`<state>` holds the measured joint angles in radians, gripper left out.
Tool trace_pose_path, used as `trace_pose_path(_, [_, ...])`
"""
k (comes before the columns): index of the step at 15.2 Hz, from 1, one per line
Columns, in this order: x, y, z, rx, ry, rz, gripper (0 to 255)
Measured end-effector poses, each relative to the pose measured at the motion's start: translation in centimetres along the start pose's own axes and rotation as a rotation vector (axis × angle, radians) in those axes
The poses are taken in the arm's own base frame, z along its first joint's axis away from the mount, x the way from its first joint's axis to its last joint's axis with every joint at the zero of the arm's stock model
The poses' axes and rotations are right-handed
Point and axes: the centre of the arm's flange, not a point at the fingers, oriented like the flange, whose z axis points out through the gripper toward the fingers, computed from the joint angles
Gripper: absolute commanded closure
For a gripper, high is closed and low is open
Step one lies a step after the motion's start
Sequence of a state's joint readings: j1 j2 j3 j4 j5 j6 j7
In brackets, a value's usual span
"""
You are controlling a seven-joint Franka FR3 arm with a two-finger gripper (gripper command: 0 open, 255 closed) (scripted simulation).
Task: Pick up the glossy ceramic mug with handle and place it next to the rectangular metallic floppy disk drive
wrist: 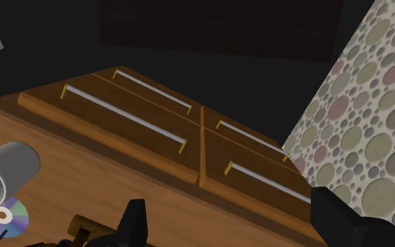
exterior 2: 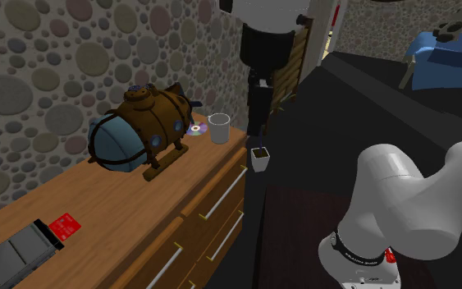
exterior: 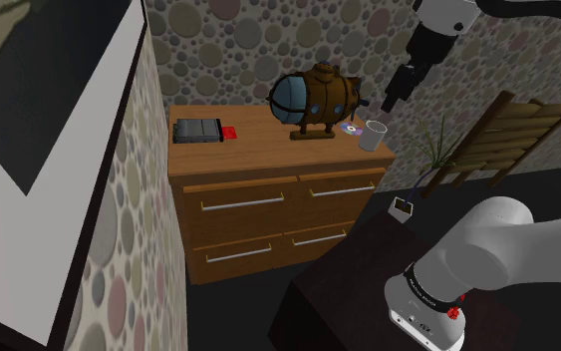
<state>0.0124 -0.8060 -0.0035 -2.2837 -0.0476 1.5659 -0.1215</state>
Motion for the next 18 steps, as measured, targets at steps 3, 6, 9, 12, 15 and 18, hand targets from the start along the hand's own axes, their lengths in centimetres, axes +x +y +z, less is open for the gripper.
trace_pose_path(3, [0.2, 1.2, 1.0, 0.000, -0.002, 0.000, 0])
trace_pose_path(6, [1.3, 4.0, 3.1, 0.000, -0.006, -0.001, 0])
trace_pose_path(9, [2.1, 7.0, 5.6, 0.000, -0.010, -0.002, 0])
trace_pose_path(12, [3.1, 9.8, 8.2, 0.000, -0.014, -0.003, 0])
trace_pose_path(15, [3.9, 12.7, 10.5, 0.000, -0.017, -0.005, 0])
trace_pose_path(18, [4.8, 16.0, 13.2, 0.000, -0.022, -0.006, 0])
